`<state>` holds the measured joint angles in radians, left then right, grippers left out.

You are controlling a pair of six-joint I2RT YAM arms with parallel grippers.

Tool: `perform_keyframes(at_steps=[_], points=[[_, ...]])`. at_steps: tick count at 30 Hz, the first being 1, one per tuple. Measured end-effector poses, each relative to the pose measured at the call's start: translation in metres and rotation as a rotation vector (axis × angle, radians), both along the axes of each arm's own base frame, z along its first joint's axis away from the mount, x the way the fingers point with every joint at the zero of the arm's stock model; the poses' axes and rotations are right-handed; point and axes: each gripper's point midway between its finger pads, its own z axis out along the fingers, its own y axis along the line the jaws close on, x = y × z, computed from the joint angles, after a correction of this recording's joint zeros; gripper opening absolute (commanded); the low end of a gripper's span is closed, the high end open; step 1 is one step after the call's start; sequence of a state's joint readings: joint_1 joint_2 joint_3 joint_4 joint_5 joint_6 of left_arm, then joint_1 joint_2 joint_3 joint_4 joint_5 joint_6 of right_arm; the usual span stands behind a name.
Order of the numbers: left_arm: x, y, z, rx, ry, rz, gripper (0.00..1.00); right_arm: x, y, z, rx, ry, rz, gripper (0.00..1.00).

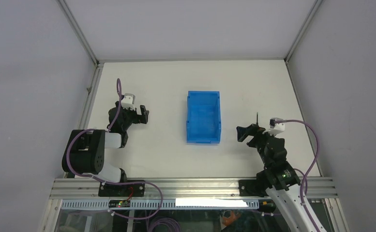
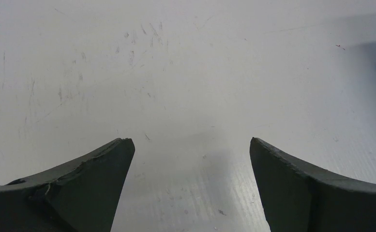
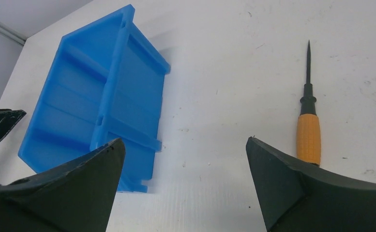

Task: Put the screwdriver in the bin

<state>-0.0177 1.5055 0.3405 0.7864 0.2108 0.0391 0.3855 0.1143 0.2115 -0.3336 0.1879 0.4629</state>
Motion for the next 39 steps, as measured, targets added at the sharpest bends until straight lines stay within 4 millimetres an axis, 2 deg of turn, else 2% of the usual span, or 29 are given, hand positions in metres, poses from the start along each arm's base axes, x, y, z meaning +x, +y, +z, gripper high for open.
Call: perform_keyframes(at_steps=[4,6,10,14,16,18,20,21,23,24,25,28,30,32,34,36,39], points=[[0.0,0.0,0.0,0.0,0.0,0.0,0.99,-0.001,-0.007,0.006,-0.019,0.025,-0.031,0.99],[0.0,0.0,0.0,0.0,0.0,0.0,0.99,-0.002,-0.007,0.021,-0.021,0.023,-0.032,0.99],[0.0,0.0,0.0,0.0,0.0,0.0,0.99,-0.001,-0.001,0.075,-0.035,-0.036,0.019,0.98],[0.0,0.0,0.0,0.0,0.0,0.0,0.99,0.011,-0.002,0.148,-0.086,-0.066,0.011,0.99],[0.0,0.0,0.0,0.0,0.0,0.0,0.99,0.029,-0.005,0.189,-0.134,-0.054,-0.026,0.99],[0.0,0.0,0.0,0.0,0.0,0.0,0.99,0.055,-0.008,0.223,-0.192,-0.009,-0.084,0.99],[0.0,0.0,0.0,0.0,0.0,0.0,0.99,0.085,-0.012,0.24,-0.245,0.049,-0.142,0.99],[0.0,0.0,0.0,0.0,0.0,0.0,0.99,0.1,-0.015,0.238,-0.275,0.106,-0.165,0.99],[0.0,0.0,0.0,0.0,0.0,0.0,0.99,0.128,-0.031,0.224,-0.318,0.223,-0.22,0.98],[0.0,0.0,0.0,0.0,0.0,0.0,0.99,0.144,-0.044,0.202,-0.339,0.31,-0.249,0.96],[0.0,0.0,0.0,0.0,0.0,0.0,0.99,0.151,-0.052,0.184,-0.352,0.372,-0.261,0.94],[0.0,0.0,0.0,0.0,0.0,0.0,0.99,0.156,-0.084,0.098,-0.377,0.661,-0.273,0.88],[0.0,0.0,0.0,0.0,0.0,0.0,0.99,0.146,-0.094,0.047,-0.363,0.817,-0.254,0.85],[0.0,0.0,0.0,0.0,0.0,0.0,0.99,0.124,-0.099,-0.005,-0.34,0.98,-0.227,0.85],[0.0,0.0,0.0,0.0,0.0,0.0,0.99,0.101,-0.099,-0.044,-0.323,1.108,-0.199,0.84],[0.0,0.0,0.0,0.0,0.0,0.0,0.99,0.083,-0.095,-0.069,-0.311,1.197,-0.171,0.83],[0.0,0.0,0.0,0.0,0.0,0.0,0.99,0.066,-0.091,-0.094,-0.3,1.281,-0.143,0.8]])
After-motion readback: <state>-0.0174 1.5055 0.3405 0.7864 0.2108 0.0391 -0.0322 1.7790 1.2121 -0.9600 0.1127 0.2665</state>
